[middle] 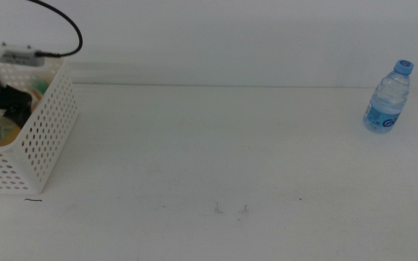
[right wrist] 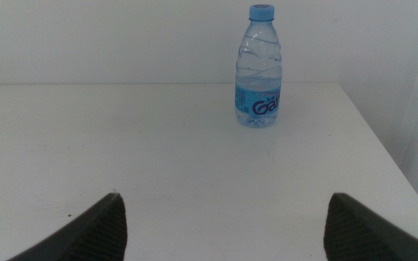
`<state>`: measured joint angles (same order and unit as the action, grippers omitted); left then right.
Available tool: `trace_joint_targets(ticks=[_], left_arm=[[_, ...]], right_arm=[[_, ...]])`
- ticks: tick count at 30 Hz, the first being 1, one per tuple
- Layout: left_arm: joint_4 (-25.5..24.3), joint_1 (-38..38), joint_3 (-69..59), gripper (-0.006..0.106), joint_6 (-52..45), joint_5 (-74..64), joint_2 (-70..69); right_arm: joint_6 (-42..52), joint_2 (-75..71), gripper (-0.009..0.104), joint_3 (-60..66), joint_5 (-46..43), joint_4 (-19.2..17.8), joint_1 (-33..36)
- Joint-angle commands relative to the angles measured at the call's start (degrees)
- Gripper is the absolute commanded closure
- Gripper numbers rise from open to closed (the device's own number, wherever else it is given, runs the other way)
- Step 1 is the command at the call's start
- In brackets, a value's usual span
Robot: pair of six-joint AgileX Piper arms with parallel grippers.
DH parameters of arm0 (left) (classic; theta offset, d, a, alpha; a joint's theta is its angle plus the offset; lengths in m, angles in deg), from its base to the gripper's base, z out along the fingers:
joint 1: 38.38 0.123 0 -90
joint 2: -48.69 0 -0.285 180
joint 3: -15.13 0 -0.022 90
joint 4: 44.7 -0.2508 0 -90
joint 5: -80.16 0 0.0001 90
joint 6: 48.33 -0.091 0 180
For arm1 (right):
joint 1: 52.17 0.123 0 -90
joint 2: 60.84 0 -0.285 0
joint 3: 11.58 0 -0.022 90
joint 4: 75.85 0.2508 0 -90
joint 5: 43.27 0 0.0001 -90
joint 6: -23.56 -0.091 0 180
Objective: Use arms to grab the bottles and put them into the dustbin to the left of the table.
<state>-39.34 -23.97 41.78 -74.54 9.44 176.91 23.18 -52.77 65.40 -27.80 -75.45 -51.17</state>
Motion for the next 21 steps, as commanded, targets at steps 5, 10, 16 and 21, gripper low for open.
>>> trace_joint_targets(ticks=[5,10,16,21], left_arm=[[-0.15,-0.27,0.95,0.007,2.16,0.76,-5.98],[4.83,-0.27,0.95,0.007,0.73,0.76,-14.56],[13.78,-1.21,0.68,0.007,-5.53,0.76,-25.29],[19.05,-6.55,0.43,0.007,-7.83,0.76,-34.35]], right_arm=[[0.38,-0.29,0.004,0.23,-0.42,-0.39,-0.47],[0.38,-0.29,0.004,0.23,-0.42,-0.39,-0.47],[0.38,-0.29,0.004,0.23,-0.42,-0.39,-0.47],[0.38,-0.29,0.004,0.23,-0.42,-0.39,-0.47]])
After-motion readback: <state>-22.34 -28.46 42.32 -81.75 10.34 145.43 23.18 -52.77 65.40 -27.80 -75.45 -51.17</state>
